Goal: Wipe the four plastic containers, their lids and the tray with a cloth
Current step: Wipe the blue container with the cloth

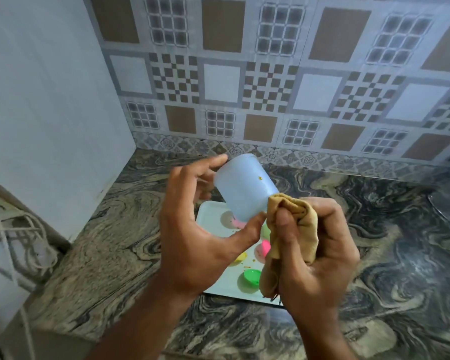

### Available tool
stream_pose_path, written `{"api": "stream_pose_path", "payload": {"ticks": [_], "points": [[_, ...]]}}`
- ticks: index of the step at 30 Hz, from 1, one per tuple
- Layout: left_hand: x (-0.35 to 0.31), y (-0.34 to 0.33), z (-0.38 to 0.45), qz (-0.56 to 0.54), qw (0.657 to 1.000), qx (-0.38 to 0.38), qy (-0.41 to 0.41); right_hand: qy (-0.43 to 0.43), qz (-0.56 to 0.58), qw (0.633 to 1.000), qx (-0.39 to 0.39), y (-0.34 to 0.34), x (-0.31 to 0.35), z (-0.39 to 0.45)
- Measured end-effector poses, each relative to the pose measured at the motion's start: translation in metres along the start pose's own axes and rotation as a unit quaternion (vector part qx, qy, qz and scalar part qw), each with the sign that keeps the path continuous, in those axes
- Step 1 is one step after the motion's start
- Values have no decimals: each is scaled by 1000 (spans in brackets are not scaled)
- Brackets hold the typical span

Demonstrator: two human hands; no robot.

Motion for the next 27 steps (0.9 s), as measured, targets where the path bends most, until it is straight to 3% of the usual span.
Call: {"api": "stream_pose_path", "payload": {"ticks": [7, 15, 21, 27], "points": [[-1, -5, 5, -99, 995, 10, -26, 65, -73, 995, 34, 3, 7, 4], [-12, -2, 4, 85, 995, -4, -59, 144, -160, 976, 40, -6, 30, 5], [-23, -2, 2, 104, 991, -42, -75, 106, -164, 981, 10, -14, 26, 21], [-18, 0, 9, 129, 986, -27, -100, 55, -129, 990, -27, -17, 18, 37]]}}
Point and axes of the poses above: each hand's wrist, its own z-axis towards the middle knuckle, its own y-axis out of the back of the hand, x = y × z, the point moved 6 cm from there along z, towards the middle knuckle, and after that the axes turned 10 degrees about z, right-handed, at the moved point
